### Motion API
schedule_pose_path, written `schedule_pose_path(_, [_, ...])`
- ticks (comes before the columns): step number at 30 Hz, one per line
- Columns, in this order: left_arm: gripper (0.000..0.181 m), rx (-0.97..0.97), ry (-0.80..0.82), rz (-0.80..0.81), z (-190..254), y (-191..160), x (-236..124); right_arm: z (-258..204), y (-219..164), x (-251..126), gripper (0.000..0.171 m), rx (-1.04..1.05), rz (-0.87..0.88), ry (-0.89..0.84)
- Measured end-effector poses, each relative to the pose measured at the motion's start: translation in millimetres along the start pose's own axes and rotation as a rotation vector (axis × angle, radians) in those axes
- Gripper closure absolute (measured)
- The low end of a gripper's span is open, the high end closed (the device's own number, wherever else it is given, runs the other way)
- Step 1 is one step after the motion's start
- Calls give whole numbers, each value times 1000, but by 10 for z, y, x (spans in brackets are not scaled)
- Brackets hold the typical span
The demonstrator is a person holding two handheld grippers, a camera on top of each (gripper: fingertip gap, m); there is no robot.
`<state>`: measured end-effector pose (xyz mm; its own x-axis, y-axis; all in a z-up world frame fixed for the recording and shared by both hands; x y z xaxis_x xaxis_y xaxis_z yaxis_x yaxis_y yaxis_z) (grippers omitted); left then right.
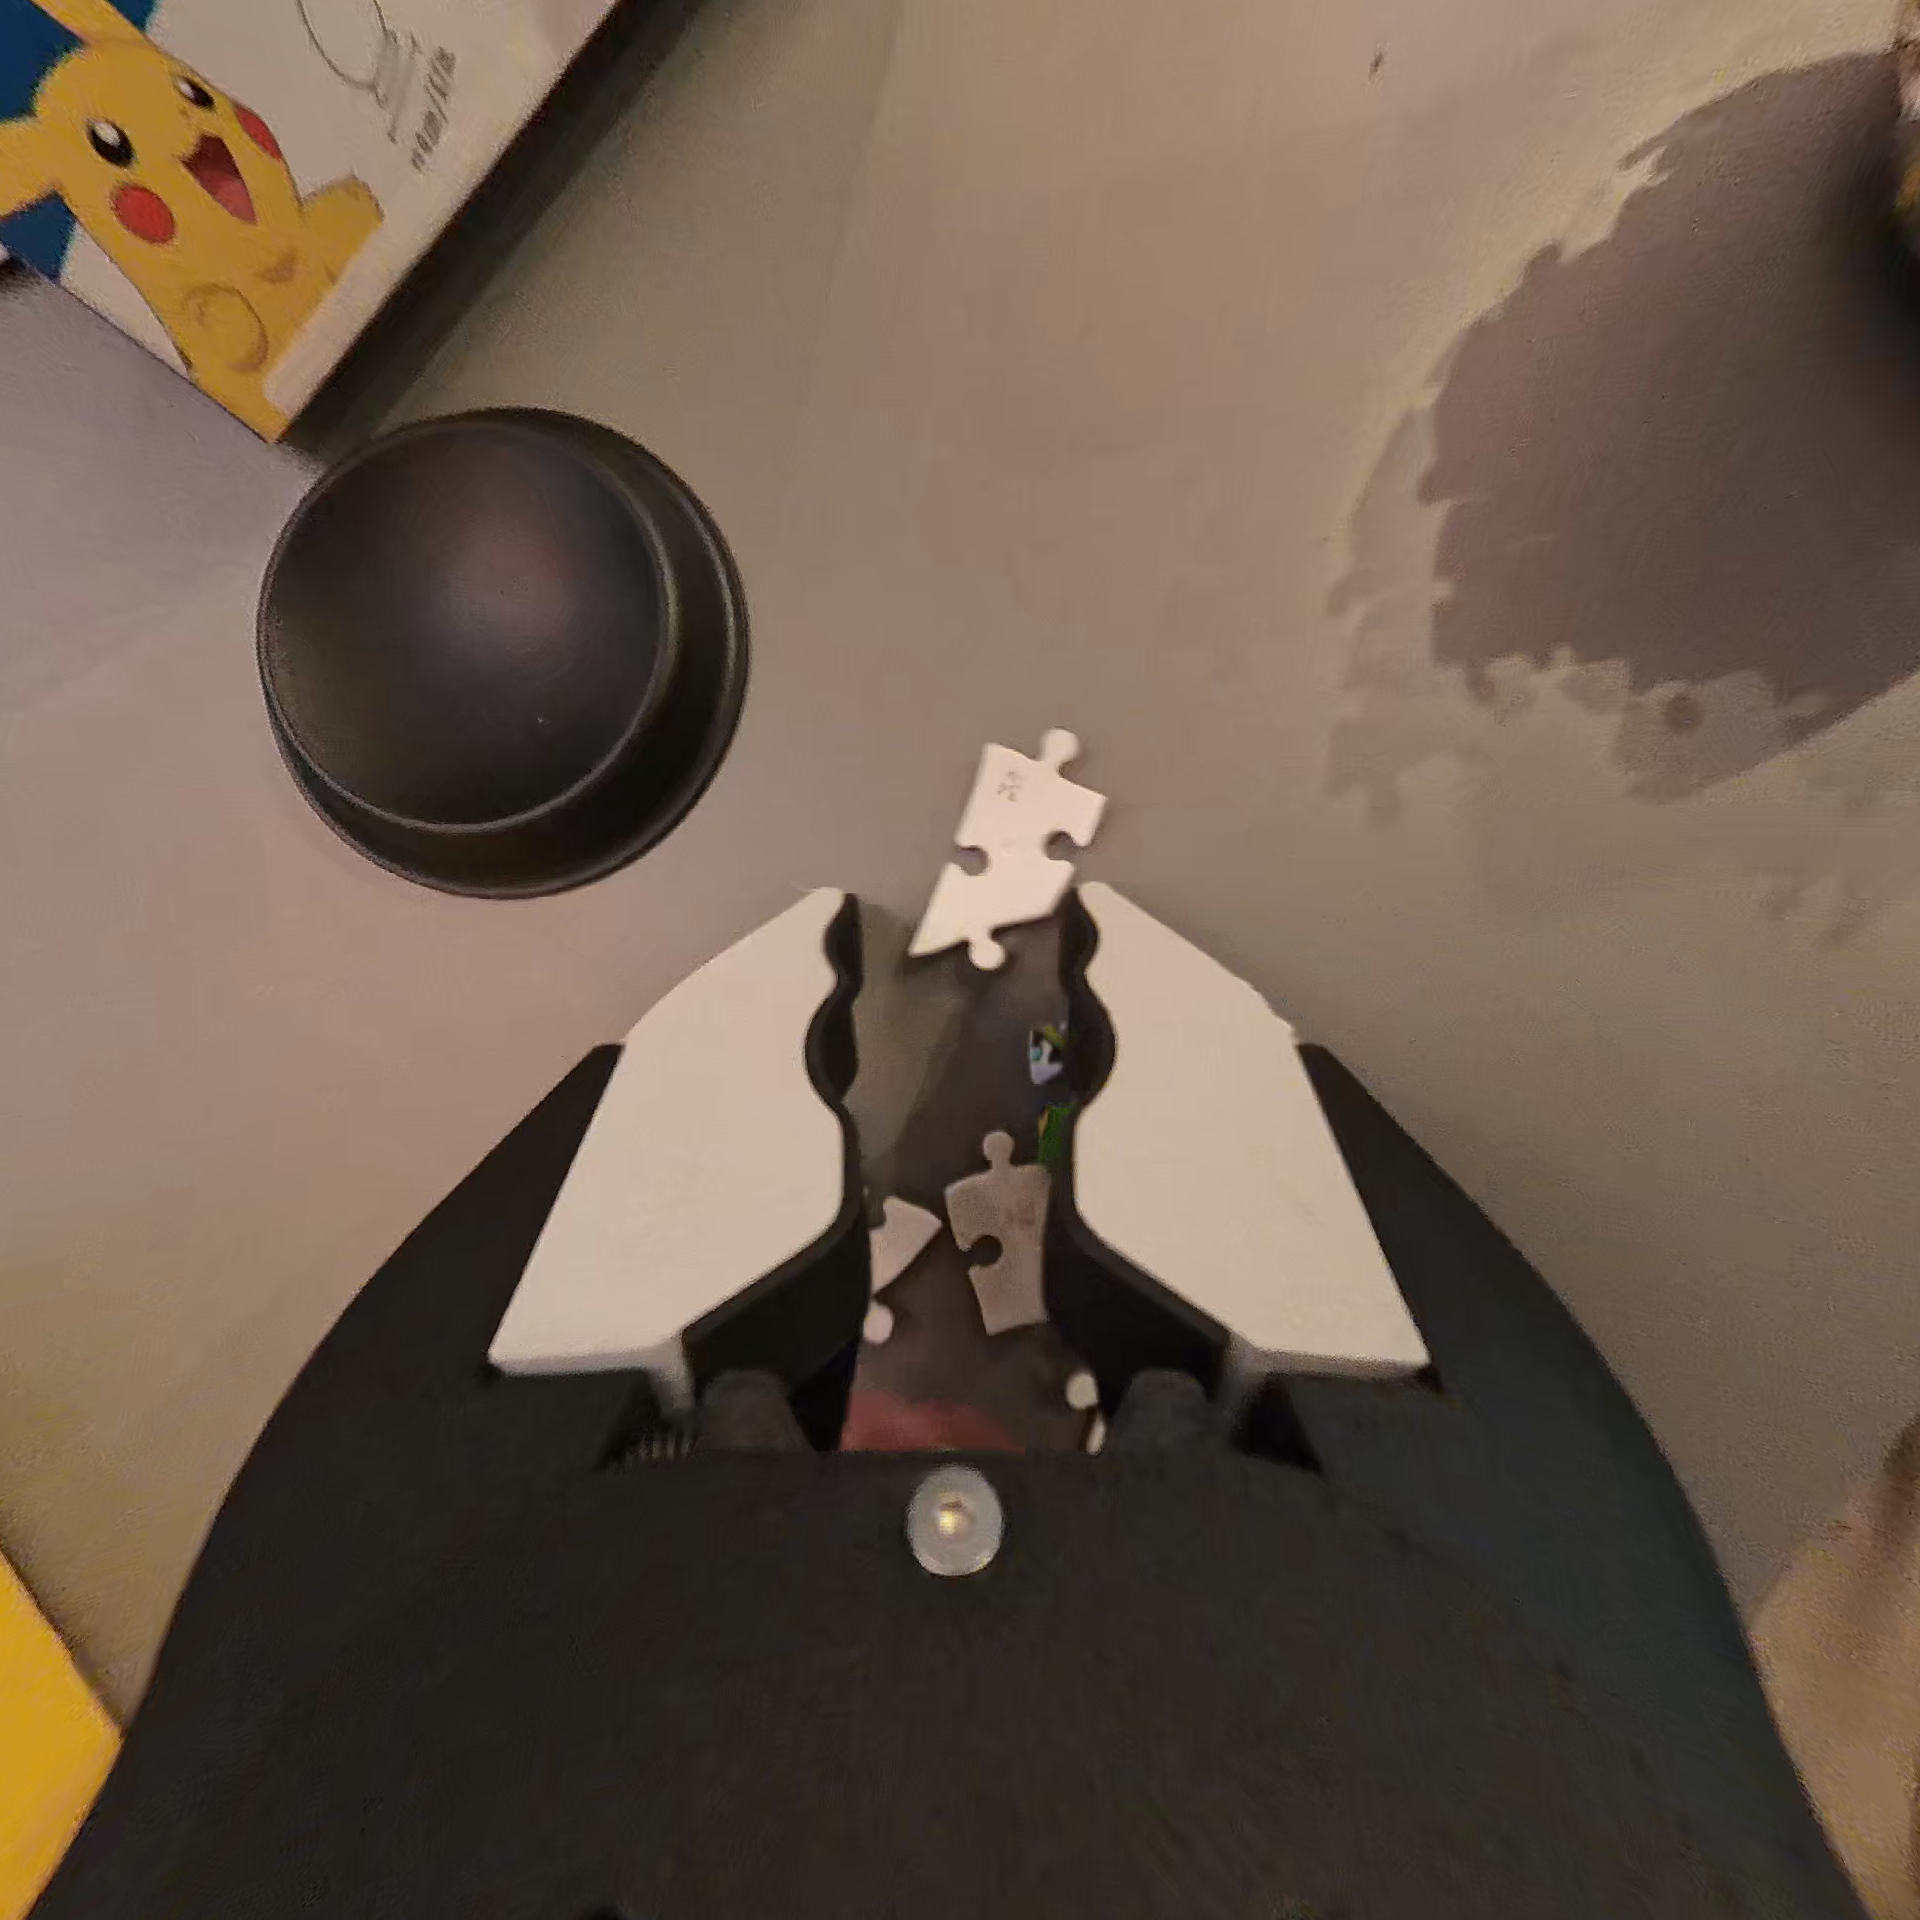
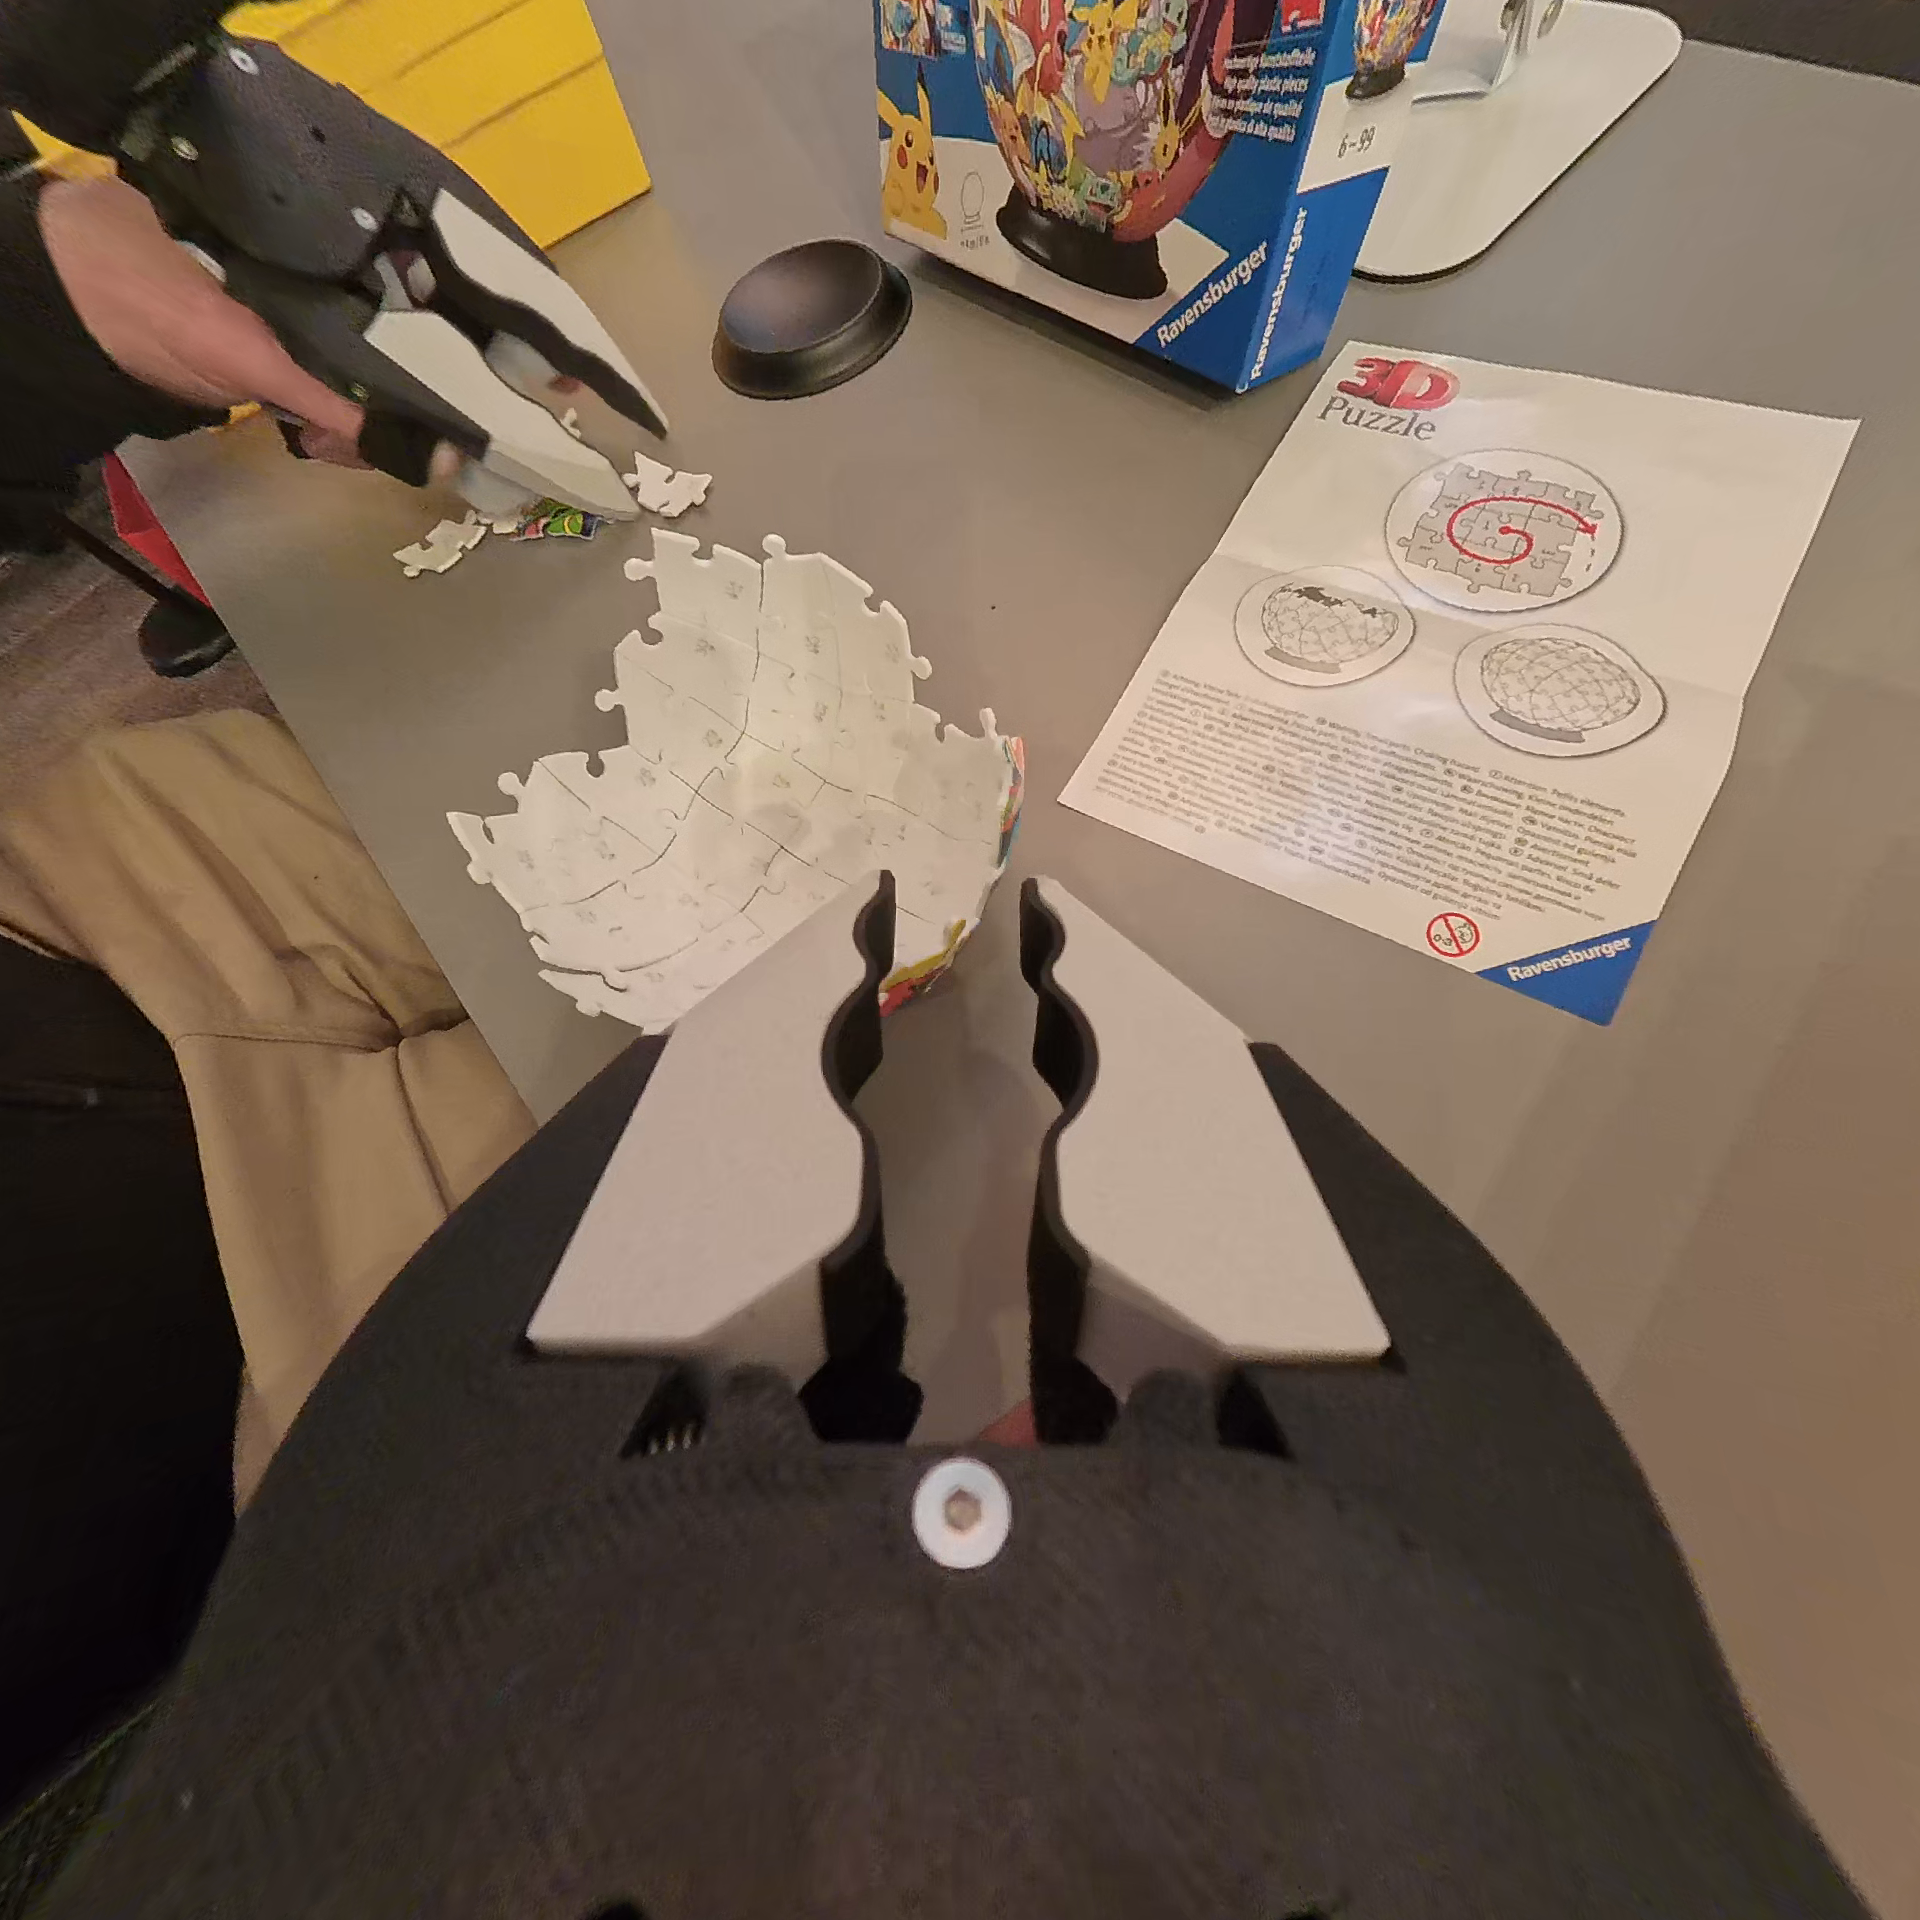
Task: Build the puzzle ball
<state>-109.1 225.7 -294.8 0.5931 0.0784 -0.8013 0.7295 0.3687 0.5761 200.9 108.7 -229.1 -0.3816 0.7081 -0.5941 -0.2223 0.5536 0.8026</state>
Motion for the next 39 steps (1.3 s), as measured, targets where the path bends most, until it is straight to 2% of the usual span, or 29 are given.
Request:
schedule_pose_path(3, [163,33,-27,-16,41,35,43,14,6,-13,149,3,6,-3])
schedule_pose_path(13, [165,134,-26,-4,106,134,55,36,44,-52,149,-3,26,-15])
schedule_pose_path(18, [165,324,-23,22,294,369,-113,12,350,-198,149,-80,106,-45])
schedule_pose_path(23, [164,648,-44,-17,671,776,-286,-347,835,-238,149,-230,118,111])
schedule_pose_path(28, [164,904,-89,-51,1103,1168,-428,-667,1227,49,149,-368,39,275])
schedule_pose_path(32, [165,1049,-82,-108,1299,1337,-481,-770,1270,240,150,-409,-106,437])
schedule_pose_path(37, [165,1136,-75,-149,1355,1471,-459,-807,1168,334,153,-469,-234,516])
schedule_pose_path(39, [165,1164,-75,-168,1376,1502,-434,-793,1129,345,166,-487,-253,515])
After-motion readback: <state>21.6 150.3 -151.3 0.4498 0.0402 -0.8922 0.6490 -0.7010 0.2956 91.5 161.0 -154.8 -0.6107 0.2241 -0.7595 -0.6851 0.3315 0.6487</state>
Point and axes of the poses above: each gripper's, where its closed fingertips meet, x out along the fingers, y out of its top, z = x × y across the jaws, the point moved 5 cm from there along -x, back along the fingers, and after that the axes turned 14 degrees about -y, right-handed, at the moved point
